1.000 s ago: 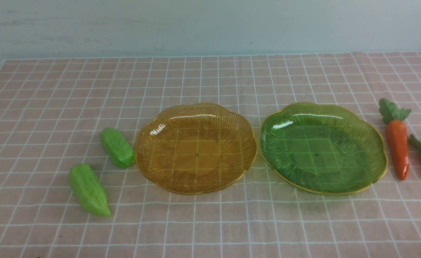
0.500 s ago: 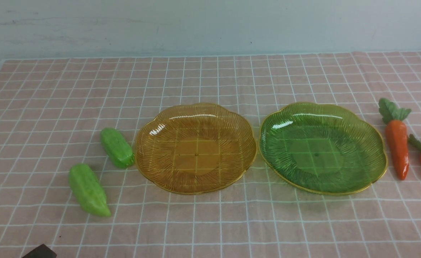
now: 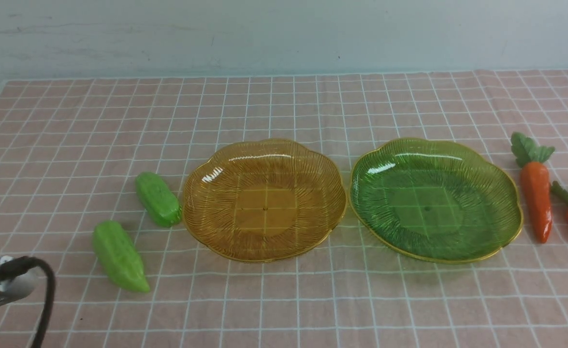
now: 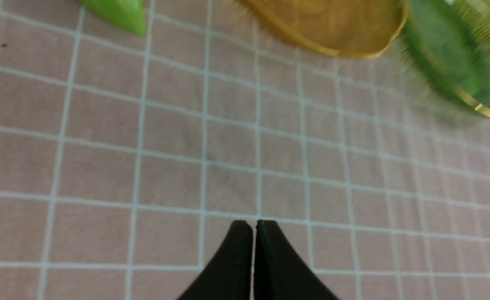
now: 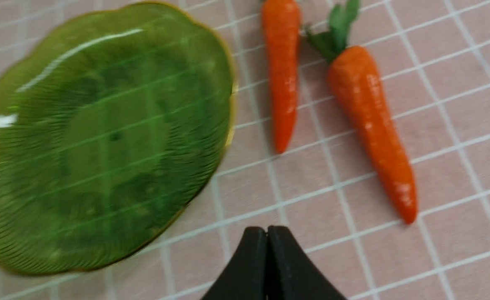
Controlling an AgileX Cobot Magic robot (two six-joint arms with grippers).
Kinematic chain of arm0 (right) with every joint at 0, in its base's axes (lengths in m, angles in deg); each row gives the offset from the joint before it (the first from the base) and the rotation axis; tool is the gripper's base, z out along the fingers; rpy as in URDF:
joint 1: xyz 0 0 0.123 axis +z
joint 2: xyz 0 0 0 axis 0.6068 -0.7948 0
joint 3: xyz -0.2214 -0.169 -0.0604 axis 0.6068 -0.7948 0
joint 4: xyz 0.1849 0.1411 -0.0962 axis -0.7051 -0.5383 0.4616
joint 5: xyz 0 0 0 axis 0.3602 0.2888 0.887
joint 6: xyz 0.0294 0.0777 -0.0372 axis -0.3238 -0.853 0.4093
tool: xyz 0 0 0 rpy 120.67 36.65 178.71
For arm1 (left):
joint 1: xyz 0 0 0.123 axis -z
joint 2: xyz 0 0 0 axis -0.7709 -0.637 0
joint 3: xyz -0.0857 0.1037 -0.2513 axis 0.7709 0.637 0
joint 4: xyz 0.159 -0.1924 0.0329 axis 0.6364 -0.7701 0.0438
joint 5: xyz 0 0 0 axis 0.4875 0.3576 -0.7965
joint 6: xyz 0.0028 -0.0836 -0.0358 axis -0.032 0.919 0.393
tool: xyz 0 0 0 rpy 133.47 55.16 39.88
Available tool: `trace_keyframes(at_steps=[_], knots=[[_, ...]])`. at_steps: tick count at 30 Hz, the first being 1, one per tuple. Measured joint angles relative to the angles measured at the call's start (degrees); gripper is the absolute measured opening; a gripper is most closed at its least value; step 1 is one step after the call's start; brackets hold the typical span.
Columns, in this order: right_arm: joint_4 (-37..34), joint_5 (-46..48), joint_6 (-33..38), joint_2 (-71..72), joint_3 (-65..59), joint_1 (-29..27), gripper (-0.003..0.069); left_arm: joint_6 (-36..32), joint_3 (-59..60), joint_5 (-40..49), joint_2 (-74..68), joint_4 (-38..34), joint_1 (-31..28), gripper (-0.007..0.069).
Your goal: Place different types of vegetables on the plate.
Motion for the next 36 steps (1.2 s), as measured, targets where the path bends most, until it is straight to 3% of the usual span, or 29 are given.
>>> trace_keyframes(at_steps=[4, 7, 15, 21, 29, 33, 36], knots=[[11.5, -0.1, -8.8, -13.1, 6.2, 0.0, -0.001, 0.0, 0.0, 0.2, -3.2, 1.6, -0.1, -0.0002], [15.4, -0.4, -12.4, -21.7, 10.6, 0.0, -0.0008, -0.3, 0.0, 0.2, -4.6, 2.5, 0.0, 0.0], [16.2, 1.2, -13.8, -43.8, 25.9, 0.0, 0.0012, -2.6, -0.1, 1.7, -3.6, 3.2, 0.0, 0.0], [15.0, 3.2, -11.6, -52.7, 34.9, -1.1, 0.0053, -2.6, -0.1, 2.6, -3.5, 3.3, 0.0, 0.0012], [11.0, 4.1, -7.4, -58.6, 40.9, -2.4, 0.0216, -2.6, -0.1, 2.7, -3.5, 3.4, 0.0, 0.0046], [9.9, 4.2, -7.4, -61.2, 41.1, -2.4, 0.0358, -2.6, -0.1, 2.8, -3.5, 3.4, 0.0, 0.0052], [9.5, 4.2, -7.4, -62.6, 41.1, -2.4, 0.0385, -2.6, -0.1, 2.9, -3.5, 3.4, 0.0, 0.0052]])
